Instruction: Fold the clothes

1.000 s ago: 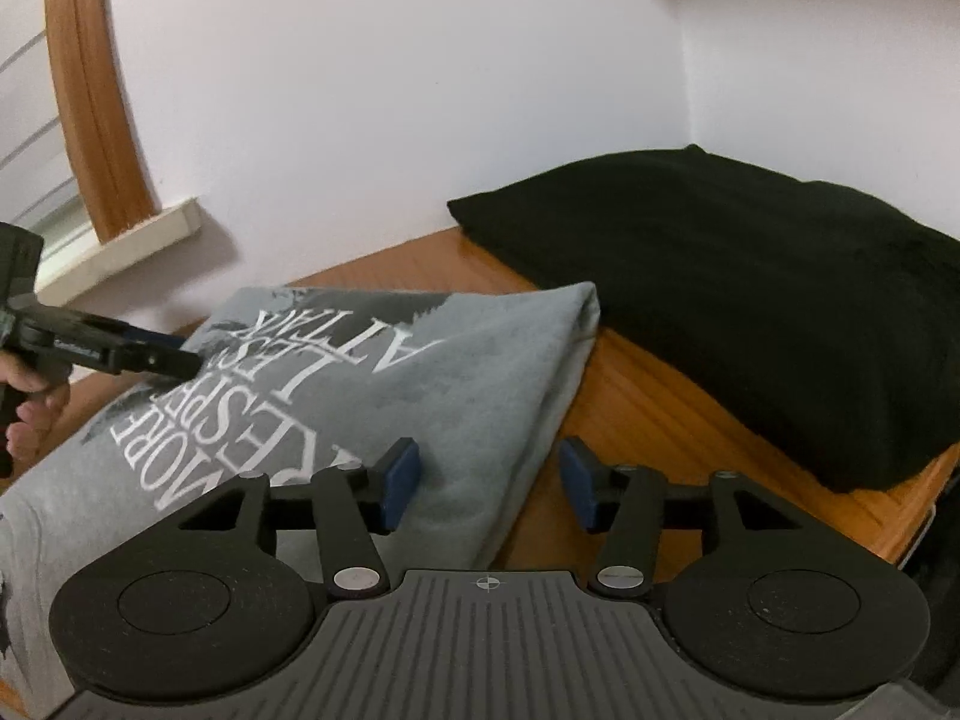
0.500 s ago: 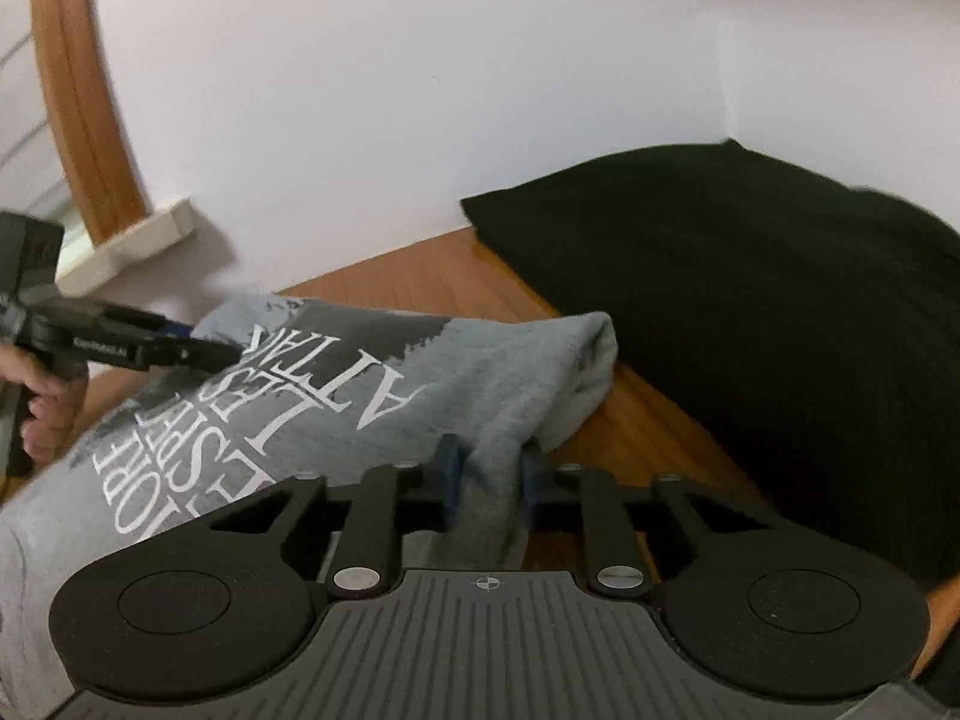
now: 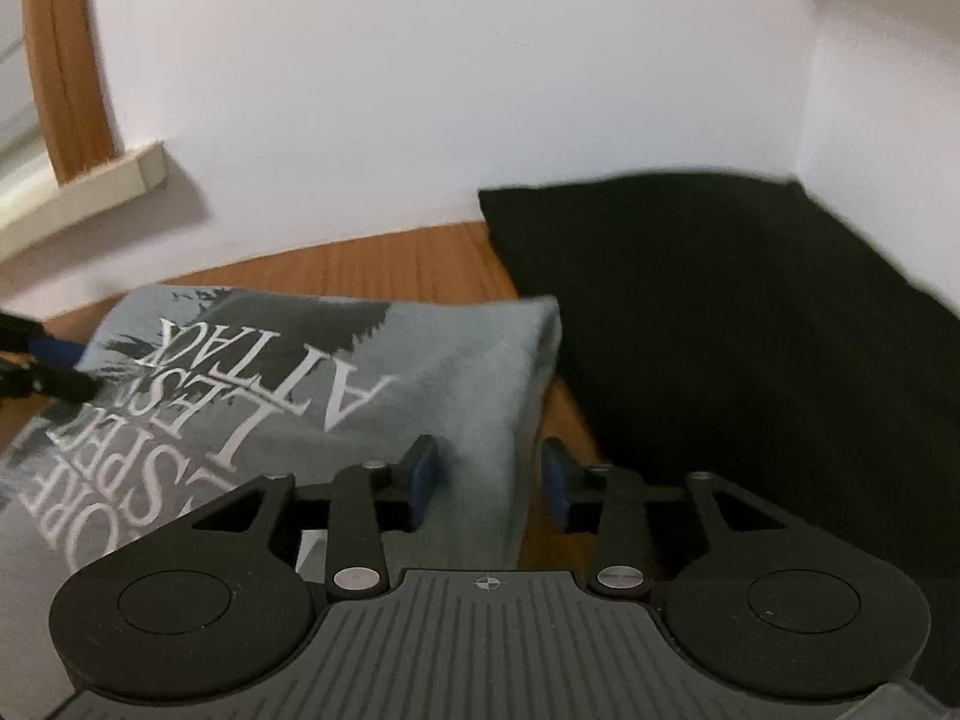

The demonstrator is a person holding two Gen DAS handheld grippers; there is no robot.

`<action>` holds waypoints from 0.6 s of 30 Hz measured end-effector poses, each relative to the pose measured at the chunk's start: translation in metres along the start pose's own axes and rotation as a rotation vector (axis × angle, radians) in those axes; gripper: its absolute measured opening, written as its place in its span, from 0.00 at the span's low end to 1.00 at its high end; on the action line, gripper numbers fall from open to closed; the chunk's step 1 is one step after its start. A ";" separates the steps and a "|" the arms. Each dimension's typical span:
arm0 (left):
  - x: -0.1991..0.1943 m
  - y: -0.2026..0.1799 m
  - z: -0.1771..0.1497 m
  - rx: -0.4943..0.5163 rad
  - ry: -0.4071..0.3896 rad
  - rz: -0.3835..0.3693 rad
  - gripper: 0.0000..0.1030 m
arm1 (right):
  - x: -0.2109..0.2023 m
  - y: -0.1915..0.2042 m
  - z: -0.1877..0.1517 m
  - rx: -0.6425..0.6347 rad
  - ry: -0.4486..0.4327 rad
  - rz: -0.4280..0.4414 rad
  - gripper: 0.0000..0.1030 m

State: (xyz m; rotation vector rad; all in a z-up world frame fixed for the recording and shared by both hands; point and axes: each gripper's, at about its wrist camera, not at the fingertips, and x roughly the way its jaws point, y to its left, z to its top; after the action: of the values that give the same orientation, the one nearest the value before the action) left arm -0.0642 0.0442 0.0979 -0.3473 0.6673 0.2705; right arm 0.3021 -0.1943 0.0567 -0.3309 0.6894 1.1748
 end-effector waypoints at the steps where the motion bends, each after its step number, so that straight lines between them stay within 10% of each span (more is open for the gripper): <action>1: 0.002 -0.002 0.001 -0.002 -0.005 0.002 0.51 | -0.001 -0.004 -0.003 0.027 -0.005 0.019 0.38; 12: 0.030 0.000 0.023 -0.057 -0.036 0.009 0.49 | 0.017 -0.013 0.004 0.051 -0.018 0.136 0.19; 18: 0.036 -0.002 0.022 -0.025 -0.038 -0.046 0.25 | 0.007 0.003 -0.013 0.002 -0.103 0.092 0.11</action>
State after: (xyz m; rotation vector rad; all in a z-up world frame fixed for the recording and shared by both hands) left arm -0.0241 0.0561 0.0914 -0.3796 0.6180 0.2412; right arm 0.2968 -0.1959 0.0429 -0.2372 0.6205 1.2694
